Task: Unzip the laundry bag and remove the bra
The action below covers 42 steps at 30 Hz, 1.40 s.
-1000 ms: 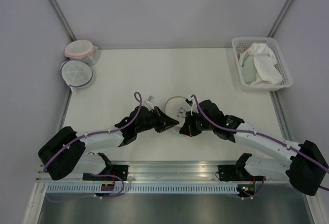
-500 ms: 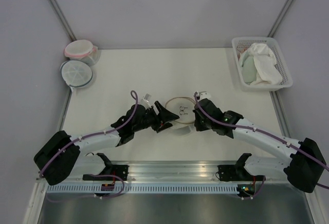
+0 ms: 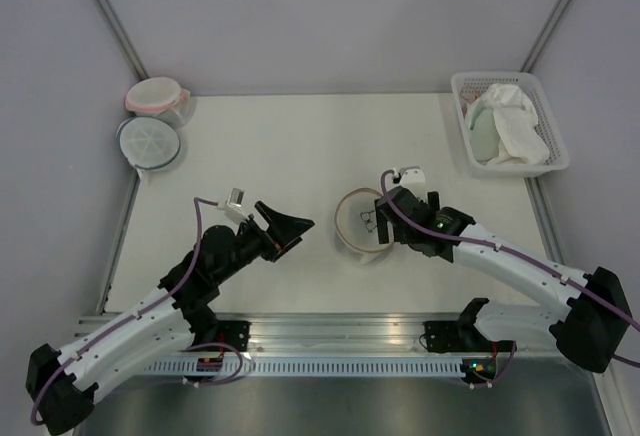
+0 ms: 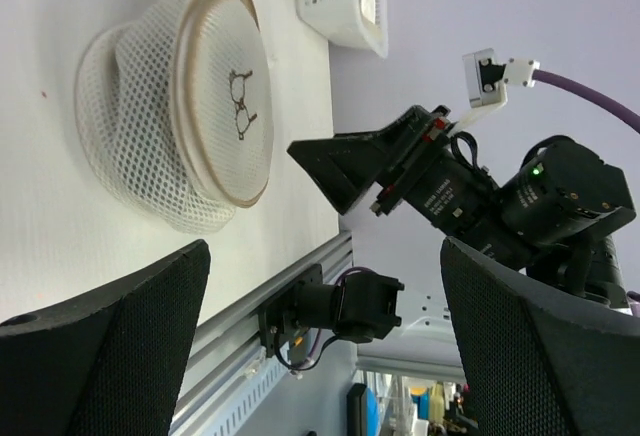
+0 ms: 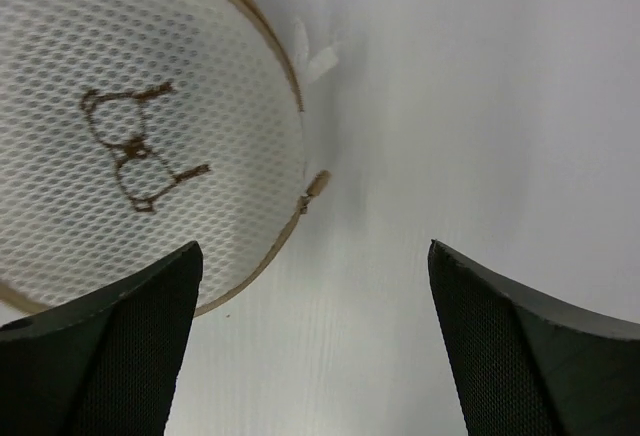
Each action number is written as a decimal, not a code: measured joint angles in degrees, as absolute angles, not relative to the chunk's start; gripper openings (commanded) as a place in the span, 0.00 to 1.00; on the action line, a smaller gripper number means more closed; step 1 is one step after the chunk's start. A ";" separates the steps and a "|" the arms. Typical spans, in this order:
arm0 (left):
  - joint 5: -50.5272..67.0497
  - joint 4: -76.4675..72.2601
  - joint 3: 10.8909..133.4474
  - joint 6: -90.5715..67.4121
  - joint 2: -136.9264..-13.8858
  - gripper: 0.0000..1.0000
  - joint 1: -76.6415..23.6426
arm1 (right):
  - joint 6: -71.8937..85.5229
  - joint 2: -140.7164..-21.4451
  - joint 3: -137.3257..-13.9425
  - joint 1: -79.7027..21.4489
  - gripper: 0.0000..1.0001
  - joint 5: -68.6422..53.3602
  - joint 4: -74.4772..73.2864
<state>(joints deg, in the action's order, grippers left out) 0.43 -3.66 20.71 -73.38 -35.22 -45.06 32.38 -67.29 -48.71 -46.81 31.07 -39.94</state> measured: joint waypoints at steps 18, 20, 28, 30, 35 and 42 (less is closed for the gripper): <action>-4.27 8.67 16.99 -73.03 -23.49 0.99 -45.04 | 23.09 -81.36 -58.94 -61.93 0.88 18.20 -32.53; -4.40 9.39 16.62 -73.03 -21.89 1.00 -45.04 | 23.07 -83.74 -60.14 -61.91 0.83 20.32 -32.86; -4.49 11.86 14.76 -73.08 -17.54 0.99 -45.04 | 22.52 -89.52 -62.00 -61.87 0.00 25.56 -33.36; -4.47 12.36 14.37 -73.10 -17.41 0.99 -45.04 | 22.85 -89.86 -62.19 -61.87 0.01 25.71 -33.36; -4.45 13.34 13.67 -73.32 -17.41 0.99 -45.04 | 23.11 -87.83 -62.41 -61.87 0.00 25.82 -33.47; -4.45 13.45 13.65 -73.45 -17.98 0.99 -45.04 | 28.88 -77.41 -63.42 -61.06 0.00 37.12 -37.36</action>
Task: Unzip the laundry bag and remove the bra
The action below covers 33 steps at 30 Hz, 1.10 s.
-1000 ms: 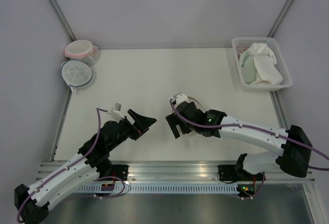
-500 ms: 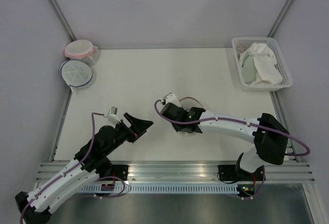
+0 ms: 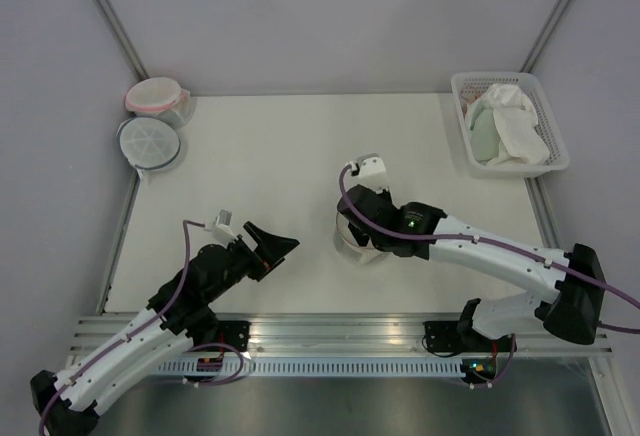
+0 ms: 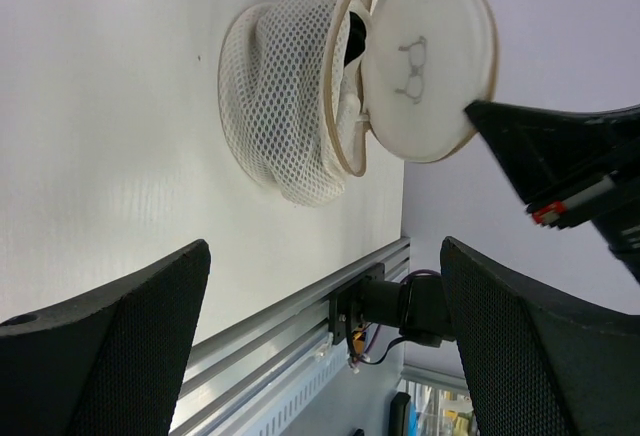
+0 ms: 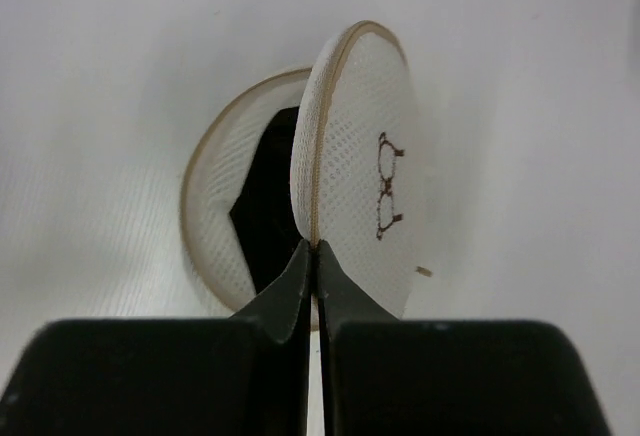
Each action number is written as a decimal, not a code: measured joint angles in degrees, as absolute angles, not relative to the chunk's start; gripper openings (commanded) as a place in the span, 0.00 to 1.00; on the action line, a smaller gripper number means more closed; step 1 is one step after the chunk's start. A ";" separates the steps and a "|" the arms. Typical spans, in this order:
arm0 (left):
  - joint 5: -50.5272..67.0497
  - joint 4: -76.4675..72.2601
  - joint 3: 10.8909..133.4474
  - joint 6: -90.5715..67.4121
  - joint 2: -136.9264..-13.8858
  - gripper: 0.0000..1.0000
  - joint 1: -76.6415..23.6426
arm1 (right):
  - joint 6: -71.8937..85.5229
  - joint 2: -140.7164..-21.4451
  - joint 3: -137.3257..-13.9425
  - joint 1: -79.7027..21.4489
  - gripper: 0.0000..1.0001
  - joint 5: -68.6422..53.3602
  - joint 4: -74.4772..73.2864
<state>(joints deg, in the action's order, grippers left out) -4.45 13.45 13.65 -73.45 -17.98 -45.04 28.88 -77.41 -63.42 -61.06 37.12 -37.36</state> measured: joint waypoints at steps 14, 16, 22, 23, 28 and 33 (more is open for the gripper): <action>-2.85 9.69 15.40 -72.95 -27.14 0.99 -45.04 | 46.70 -68.93 -61.45 -43.55 0.98 56.80 -53.23; -2.85 7.46 15.42 -71.55 -28.16 0.96 -45.04 | 42.81 -65.67 -58.94 -43.64 0.98 51.77 -47.83; -2.61 1.54 21.69 -61.69 -42.50 0.81 -44.97 | 33.50 -65.91 -55.18 -43.64 0.98 36.88 -36.27; -2.35 1.26 24.43 -59.33 -46.54 0.79 -44.95 | 32.53 -66.83 -54.72 -43.66 0.98 35.09 -34.87; 0.71 -2.22 36.93 -50.48 -64.23 0.72 -44.95 | 30.06 -69.56 -52.16 -43.70 0.98 29.26 -31.81; 4.05 -3.14 43.00 -45.21 -76.55 0.45 -44.95 | 29.43 -69.60 -50.46 -43.70 0.97 26.92 -30.30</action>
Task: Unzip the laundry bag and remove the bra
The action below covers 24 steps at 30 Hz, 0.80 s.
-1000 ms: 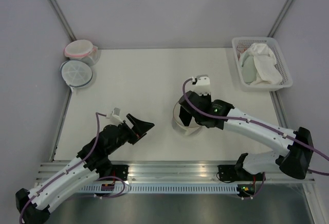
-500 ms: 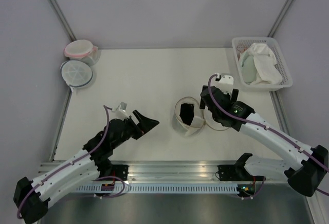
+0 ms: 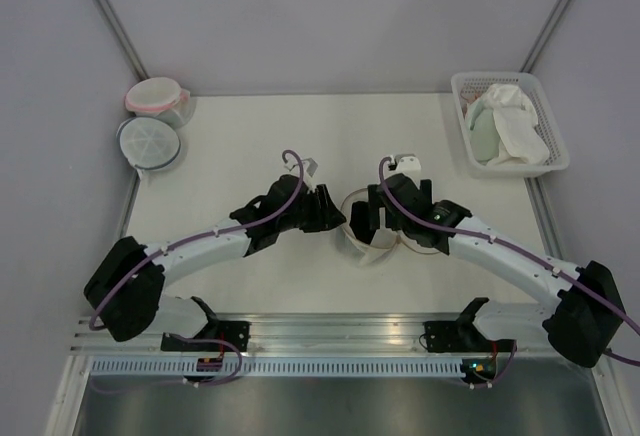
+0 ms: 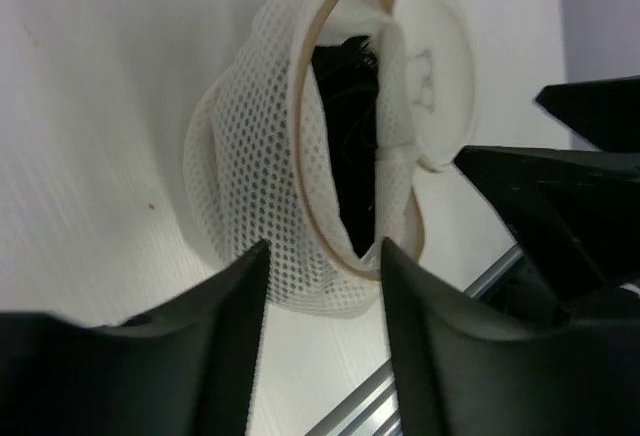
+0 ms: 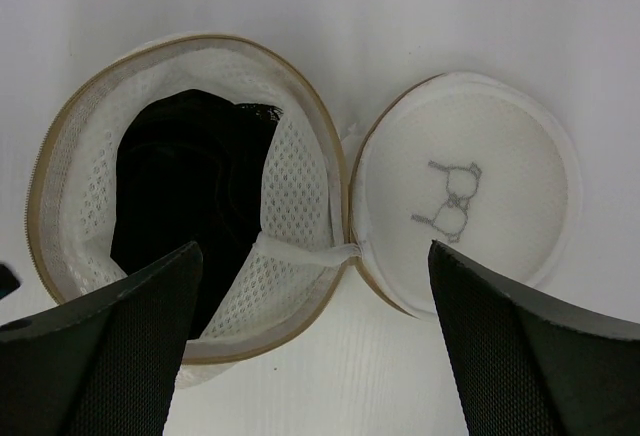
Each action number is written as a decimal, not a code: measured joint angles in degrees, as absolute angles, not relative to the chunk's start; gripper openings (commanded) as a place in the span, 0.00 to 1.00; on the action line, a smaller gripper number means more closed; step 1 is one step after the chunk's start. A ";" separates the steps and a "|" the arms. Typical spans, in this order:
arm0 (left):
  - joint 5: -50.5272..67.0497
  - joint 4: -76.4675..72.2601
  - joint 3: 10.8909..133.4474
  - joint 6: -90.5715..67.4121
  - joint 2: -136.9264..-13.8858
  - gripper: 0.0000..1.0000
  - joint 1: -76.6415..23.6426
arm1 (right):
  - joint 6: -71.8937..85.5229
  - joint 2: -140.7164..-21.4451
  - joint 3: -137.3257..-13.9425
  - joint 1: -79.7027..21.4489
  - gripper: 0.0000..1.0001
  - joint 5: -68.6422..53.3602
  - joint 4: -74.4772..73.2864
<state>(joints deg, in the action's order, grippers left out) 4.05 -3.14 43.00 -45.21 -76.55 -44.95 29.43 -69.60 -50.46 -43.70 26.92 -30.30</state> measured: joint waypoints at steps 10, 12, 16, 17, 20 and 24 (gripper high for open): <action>4.73 5.69 49.17 -41.25 -87.81 0.02 -44.97 | 26.74 -72.73 -50.28 -43.70 0.86 22.00 -25.08; 4.75 5.93 49.17 -41.15 -87.81 0.02 -44.95 | 25.71 -75.22 -50.48 -43.68 0.80 19.79 -23.29; 4.75 6.02 49.17 -41.04 -87.81 0.02 -44.95 | 24.03 -80.99 -51.53 -43.70 0.73 16.49 -20.78; 4.78 6.00 49.17 -41.04 -87.81 0.02 -44.95 | 23.62 -82.46 -52.03 -43.70 0.69 16.10 -20.21; 4.95 5.91 49.15 -41.04 -87.81 0.02 -44.95 | 22.35 -86.30 -53.78 -43.70 0.67 15.05 -19.14; 5.13 5.78 48.88 -41.06 -87.77 0.02 -44.95 | 20.84 -90.54 -56.31 -43.68 0.48 15.42 -17.87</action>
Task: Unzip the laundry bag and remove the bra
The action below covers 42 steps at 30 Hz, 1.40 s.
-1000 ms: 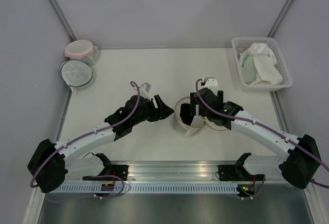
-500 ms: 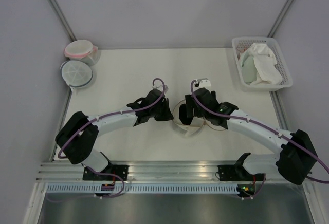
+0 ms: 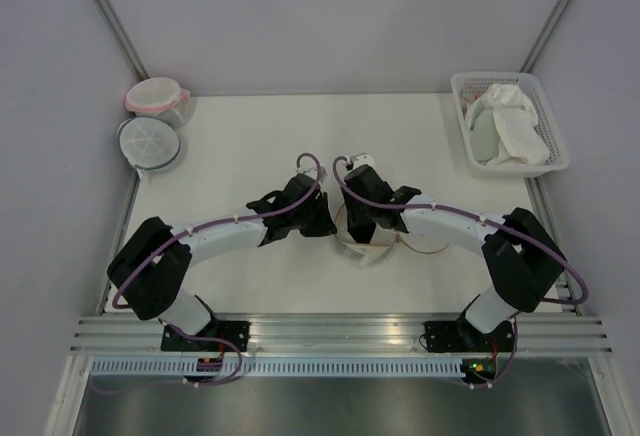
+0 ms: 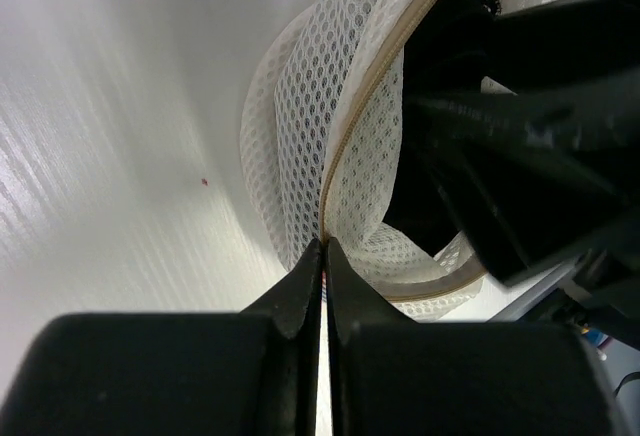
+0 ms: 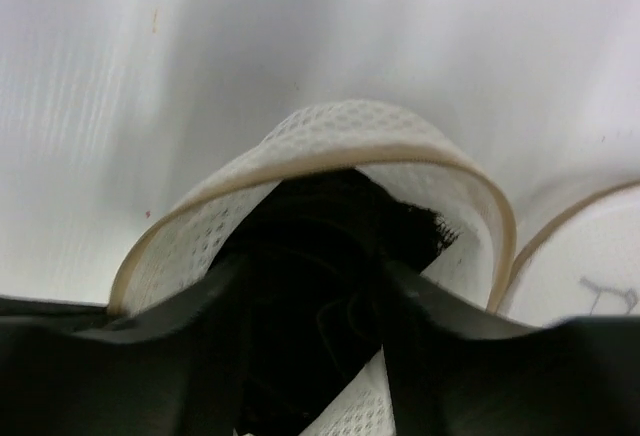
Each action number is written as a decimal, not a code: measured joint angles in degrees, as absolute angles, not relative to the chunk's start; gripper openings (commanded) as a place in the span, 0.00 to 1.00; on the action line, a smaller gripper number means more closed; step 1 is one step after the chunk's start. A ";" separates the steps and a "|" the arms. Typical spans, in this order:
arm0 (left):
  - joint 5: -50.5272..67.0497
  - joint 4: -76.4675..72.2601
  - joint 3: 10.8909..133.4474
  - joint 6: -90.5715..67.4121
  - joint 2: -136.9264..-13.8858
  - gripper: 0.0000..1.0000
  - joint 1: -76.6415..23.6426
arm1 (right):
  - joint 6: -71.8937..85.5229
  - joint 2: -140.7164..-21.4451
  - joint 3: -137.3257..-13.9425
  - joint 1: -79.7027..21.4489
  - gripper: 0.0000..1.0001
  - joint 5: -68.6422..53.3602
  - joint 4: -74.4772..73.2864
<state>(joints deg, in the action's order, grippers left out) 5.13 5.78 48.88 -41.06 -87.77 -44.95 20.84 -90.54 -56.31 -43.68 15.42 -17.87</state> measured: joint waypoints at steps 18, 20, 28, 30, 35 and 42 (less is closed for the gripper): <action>6.15 4.97 46.70 -41.08 -86.80 0.02 -44.95 | 18.63 -68.79 -58.11 -43.03 0.00 0.19 -20.27; 6.15 4.32 46.61 -41.08 -86.80 0.02 -44.95 | 18.85 -65.54 -58.67 -43.05 0.00 -2.26 -19.70; 6.31 3.81 43.51 -41.30 -85.95 0.02 -44.95 | 25.52 -61.45 -58.54 -38.17 0.00 -11.84 -11.46; 6.22 4.21 42.74 -41.39 -84.51 0.02 -44.95 | 27.40 -61.41 -58.54 -36.69 0.01 -12.95 -10.09; 6.37 4.19 42.61 -41.45 -80.99 0.02 -44.95 | 28.71 -60.23 -59.00 -36.21 0.00 -7.25 -10.02; 8.56 4.25 39.44 -42.52 -76.51 0.02 -44.95 | 26.63 -64.36 -71.02 -34.28 0.00 14.44 -13.26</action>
